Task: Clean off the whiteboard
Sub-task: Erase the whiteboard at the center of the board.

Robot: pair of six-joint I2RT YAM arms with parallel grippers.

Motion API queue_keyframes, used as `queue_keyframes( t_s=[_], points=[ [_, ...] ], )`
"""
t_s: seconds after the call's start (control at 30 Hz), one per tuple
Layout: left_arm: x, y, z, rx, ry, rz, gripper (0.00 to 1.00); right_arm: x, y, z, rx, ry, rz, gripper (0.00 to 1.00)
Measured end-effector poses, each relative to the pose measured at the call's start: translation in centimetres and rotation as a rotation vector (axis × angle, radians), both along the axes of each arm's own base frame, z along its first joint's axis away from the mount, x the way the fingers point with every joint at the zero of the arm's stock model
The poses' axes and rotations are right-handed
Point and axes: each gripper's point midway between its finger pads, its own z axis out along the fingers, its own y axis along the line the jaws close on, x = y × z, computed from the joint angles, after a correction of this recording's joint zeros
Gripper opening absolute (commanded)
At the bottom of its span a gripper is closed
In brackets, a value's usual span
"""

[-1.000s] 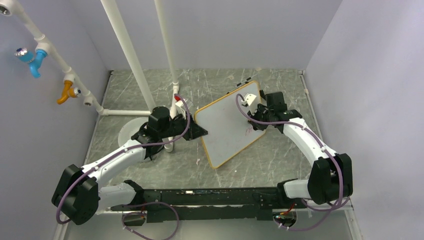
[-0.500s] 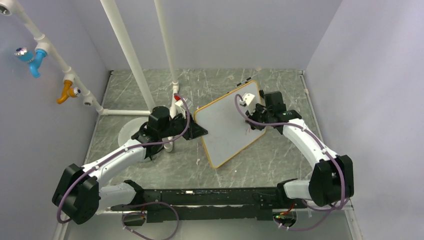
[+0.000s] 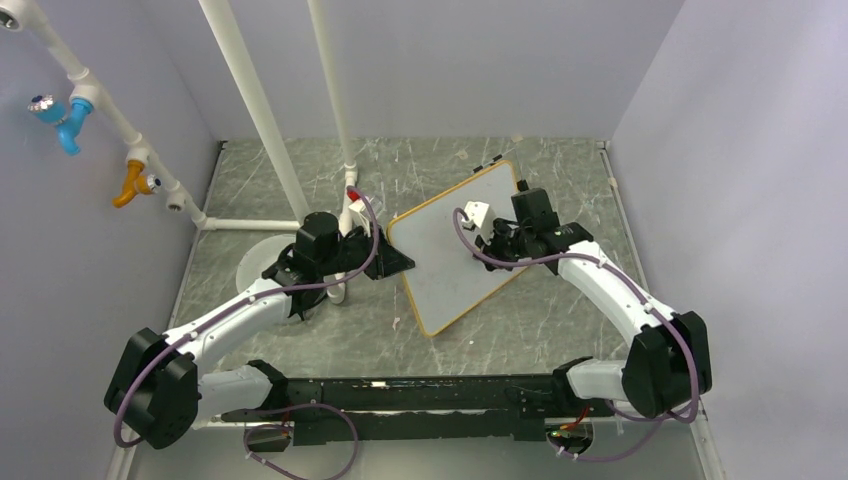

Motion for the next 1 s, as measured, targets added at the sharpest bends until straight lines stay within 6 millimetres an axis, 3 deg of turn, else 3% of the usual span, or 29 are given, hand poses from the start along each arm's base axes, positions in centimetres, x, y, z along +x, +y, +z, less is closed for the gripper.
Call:
queue_keyframes(
  t_s=[0.07, 0.13, 0.23, 0.37, 0.57, 0.73, 0.8, 0.9, 1.0],
  points=[
    [0.0, 0.0, 0.0, 0.001, -0.002, -0.001, 0.00, -0.2, 0.2, 0.0, 0.006, 0.003, 0.009, 0.00],
    [0.0, 0.0, 0.0, 0.002, -0.004, -0.001, 0.00, 0.5, -0.8, -0.3, 0.009, 0.014, -0.042, 0.00],
    [0.0, 0.0, 0.0, 0.002, -0.004, 0.000, 0.00, 2.6, -4.4, -1.7, -0.010, 0.054, -0.193, 0.00],
    [0.0, 0.0, 0.0, 0.002, -0.005, 0.000, 0.00, 3.9, -7.7, -3.6, -0.050, 0.102, -0.310, 0.00],
    [0.0, 0.0, 0.0, 0.000, -0.005, -0.001, 0.00, 3.0, -6.0, -3.4, -0.074, 0.070, -0.212, 0.00],
    [0.0, 0.0, 0.0, 0.002, -0.009, -0.002, 0.00, -1.4, -0.8, -2.3, -0.051, 0.045, 0.061, 0.00],
    [0.1, 0.0, 0.0, 0.005, -0.016, -0.003, 0.00, -2.4, 0.4, -2.1, -0.037, 0.051, 0.116, 0.00],
    [0.1, 0.0, -0.1, 0.010, -0.025, -0.005, 0.00, -1.9, -0.1, -2.4, -0.037, 0.064, 0.074, 0.00],
    [0.3, 0.1, 0.0, 0.011, -0.031, 0.002, 0.00, 0.1, -2.5, -3.0, -0.052, 0.084, -0.064, 0.00]
  ],
)
